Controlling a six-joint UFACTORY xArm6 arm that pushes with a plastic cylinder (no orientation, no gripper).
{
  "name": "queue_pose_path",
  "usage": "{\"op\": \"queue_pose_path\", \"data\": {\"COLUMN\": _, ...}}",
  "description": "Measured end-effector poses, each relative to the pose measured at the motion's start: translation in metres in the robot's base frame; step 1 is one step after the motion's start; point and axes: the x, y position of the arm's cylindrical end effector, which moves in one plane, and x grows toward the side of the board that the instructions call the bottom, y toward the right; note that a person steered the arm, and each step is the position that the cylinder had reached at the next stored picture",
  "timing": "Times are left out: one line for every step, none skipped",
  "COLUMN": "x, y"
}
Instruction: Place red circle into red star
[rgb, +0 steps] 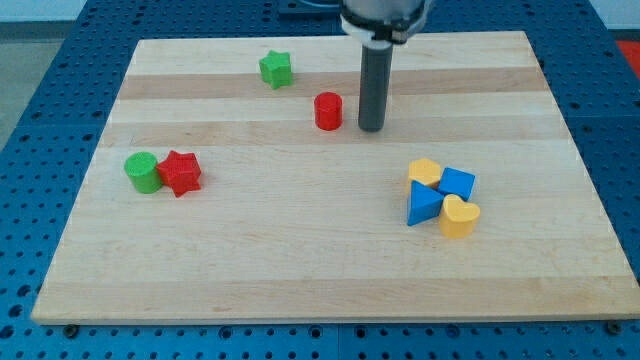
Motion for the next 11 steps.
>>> {"op": "queue_pose_path", "data": {"x": -0.034, "y": -0.022}}
{"op": "queue_pose_path", "data": {"x": -0.038, "y": -0.077}}
{"op": "queue_pose_path", "data": {"x": -0.029, "y": -0.101}}
{"op": "queue_pose_path", "data": {"x": -0.041, "y": -0.085}}
{"op": "queue_pose_path", "data": {"x": -0.074, "y": -0.082}}
{"op": "queue_pose_path", "data": {"x": -0.052, "y": -0.043}}
{"op": "queue_pose_path", "data": {"x": -0.034, "y": -0.045}}
{"op": "queue_pose_path", "data": {"x": -0.028, "y": -0.075}}
{"op": "queue_pose_path", "data": {"x": -0.008, "y": -0.076}}
{"op": "queue_pose_path", "data": {"x": 0.002, "y": -0.057}}
{"op": "queue_pose_path", "data": {"x": 0.01, "y": -0.047}}
